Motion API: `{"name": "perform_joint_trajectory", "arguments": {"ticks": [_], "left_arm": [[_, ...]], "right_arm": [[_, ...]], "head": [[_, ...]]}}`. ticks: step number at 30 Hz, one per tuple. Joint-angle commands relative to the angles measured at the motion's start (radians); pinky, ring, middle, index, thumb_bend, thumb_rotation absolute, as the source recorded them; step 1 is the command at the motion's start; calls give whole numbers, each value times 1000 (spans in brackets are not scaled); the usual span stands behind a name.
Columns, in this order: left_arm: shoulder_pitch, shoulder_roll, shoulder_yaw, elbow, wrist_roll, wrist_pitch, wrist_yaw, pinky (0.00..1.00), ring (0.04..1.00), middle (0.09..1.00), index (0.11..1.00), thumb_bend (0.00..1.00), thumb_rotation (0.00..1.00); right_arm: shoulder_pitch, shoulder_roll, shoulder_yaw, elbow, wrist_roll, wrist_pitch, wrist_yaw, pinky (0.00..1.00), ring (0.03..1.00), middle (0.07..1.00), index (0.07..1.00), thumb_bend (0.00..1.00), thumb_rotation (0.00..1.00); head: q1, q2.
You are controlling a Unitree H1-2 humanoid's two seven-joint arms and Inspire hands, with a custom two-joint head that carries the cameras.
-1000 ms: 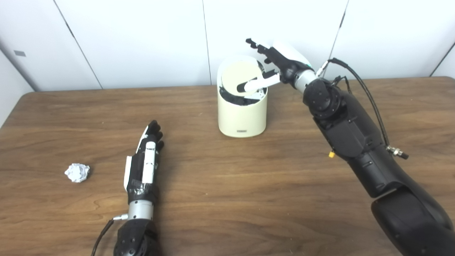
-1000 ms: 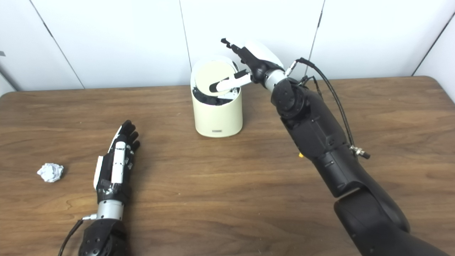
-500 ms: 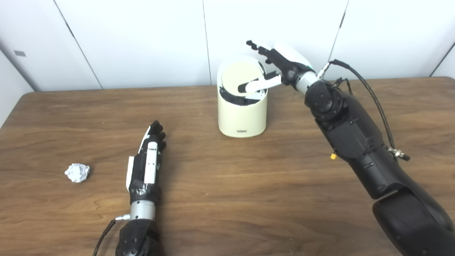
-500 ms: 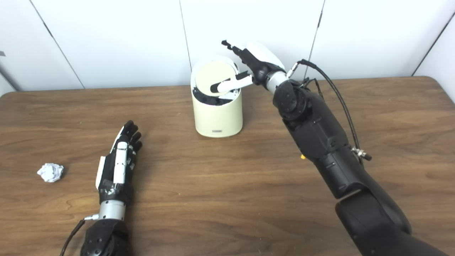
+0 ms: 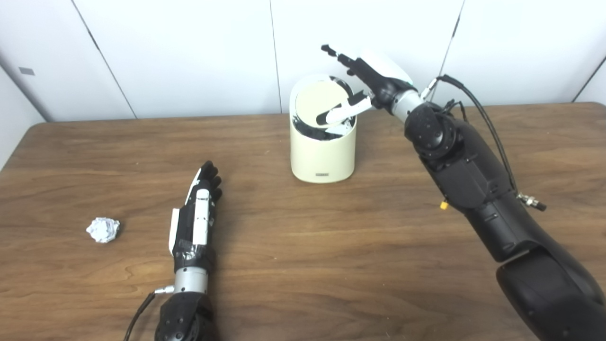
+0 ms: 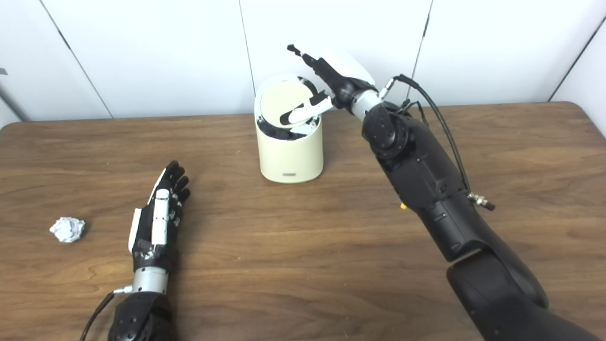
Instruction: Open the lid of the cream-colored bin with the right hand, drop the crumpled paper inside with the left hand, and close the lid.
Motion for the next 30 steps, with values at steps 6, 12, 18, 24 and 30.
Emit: {"name": "perform_joint_trajectory", "arguments": {"ticks": [6, 12, 18, 24, 30], "left_arm": [[-3, -11, -6, -10, 6, -12, 3, 960, 951, 949, 951, 404, 871], [0, -14, -10, -18, 17, -2, 8, 949, 945, 943, 946, 365, 878], [2, -18, -11, -11, 15, -9, 6, 948, 945, 943, 941, 383, 862], [0, -24, -8, -11, 25, 3, 13, 944, 934, 922, 915, 354, 871], [-4, -18, -10, 1, 39, -5, 11, 947, 940, 924, 911, 305, 921]], "right_arm": [[-11, -35, 0, 4, -15, -2, 16, 845, 930, 947, 948, 875, 127], [-4, -26, -12, -9, 4, 6, 20, 809, 924, 943, 943, 761, 353], [-4, 1, -51, -30, 63, 38, 39, 796, 905, 940, 942, 645, 698], [-1, 17, -72, -96, 117, 62, 81, 845, 926, 957, 933, 565, 911], [-3, 51, -130, -171, 207, 198, 131, 908, 947, 956, 929, 525, 997]], "head": [[3, 5], [6, 6], [8, 7], [10, 6], [9, 0]]}}
